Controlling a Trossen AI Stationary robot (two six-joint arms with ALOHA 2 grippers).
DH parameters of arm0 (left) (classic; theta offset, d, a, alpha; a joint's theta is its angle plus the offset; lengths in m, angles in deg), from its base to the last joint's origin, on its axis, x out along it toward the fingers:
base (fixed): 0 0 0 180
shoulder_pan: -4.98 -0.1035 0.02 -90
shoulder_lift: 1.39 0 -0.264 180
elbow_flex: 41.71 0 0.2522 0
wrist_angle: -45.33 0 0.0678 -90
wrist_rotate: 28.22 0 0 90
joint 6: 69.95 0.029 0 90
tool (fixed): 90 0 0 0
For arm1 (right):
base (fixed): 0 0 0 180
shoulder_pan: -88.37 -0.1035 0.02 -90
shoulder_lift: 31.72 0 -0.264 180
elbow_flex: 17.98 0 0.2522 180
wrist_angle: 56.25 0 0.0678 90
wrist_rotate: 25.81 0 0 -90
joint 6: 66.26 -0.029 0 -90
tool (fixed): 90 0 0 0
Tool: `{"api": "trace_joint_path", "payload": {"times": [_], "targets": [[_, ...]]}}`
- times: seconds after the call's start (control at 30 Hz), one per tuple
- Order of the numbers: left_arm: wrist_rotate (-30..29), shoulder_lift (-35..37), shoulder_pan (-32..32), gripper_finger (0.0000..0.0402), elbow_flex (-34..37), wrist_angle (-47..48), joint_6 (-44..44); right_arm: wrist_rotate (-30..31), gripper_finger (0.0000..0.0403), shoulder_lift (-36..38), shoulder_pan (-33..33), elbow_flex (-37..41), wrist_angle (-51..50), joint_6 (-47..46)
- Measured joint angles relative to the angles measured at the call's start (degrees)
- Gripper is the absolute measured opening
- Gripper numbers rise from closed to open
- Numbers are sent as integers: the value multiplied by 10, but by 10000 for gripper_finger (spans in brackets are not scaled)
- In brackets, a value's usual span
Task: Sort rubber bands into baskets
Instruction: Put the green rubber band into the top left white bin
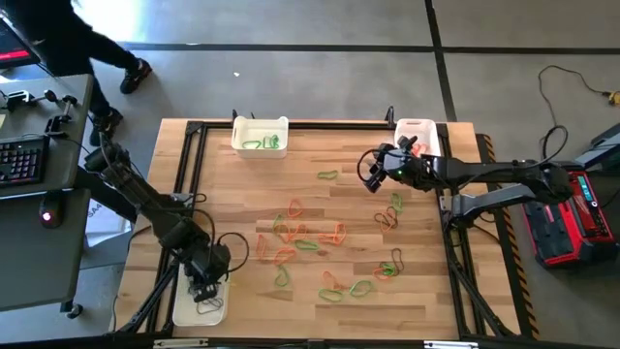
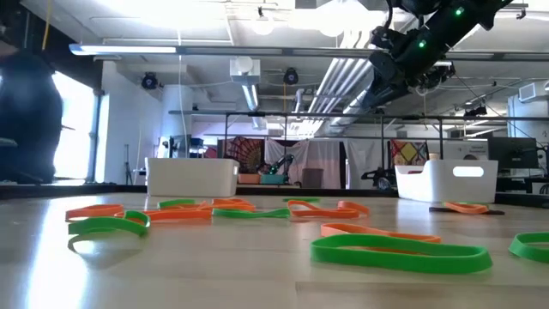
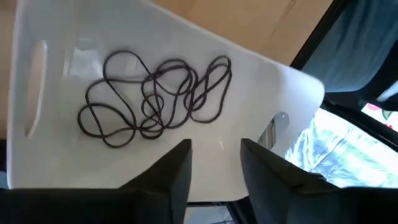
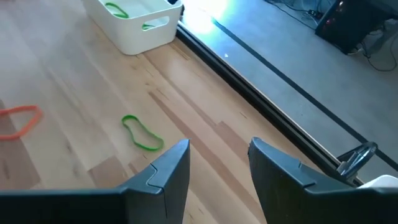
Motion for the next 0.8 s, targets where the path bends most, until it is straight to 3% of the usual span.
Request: {"api": "trace_joint_path", "payload": {"times": [0.17, 0.5, 0.8], "targets": [[-32, 0, -31, 153, 0, 0, 60, 0, 154, 0, -11, 0, 2, 2], [-74, 0, -126, 155, 0, -15, 212, 0, 154, 0, -13, 0, 2, 2], [-225, -18, -242, 155, 0, -100, 408, 0, 154, 0, -13, 0, 6, 2]]}}
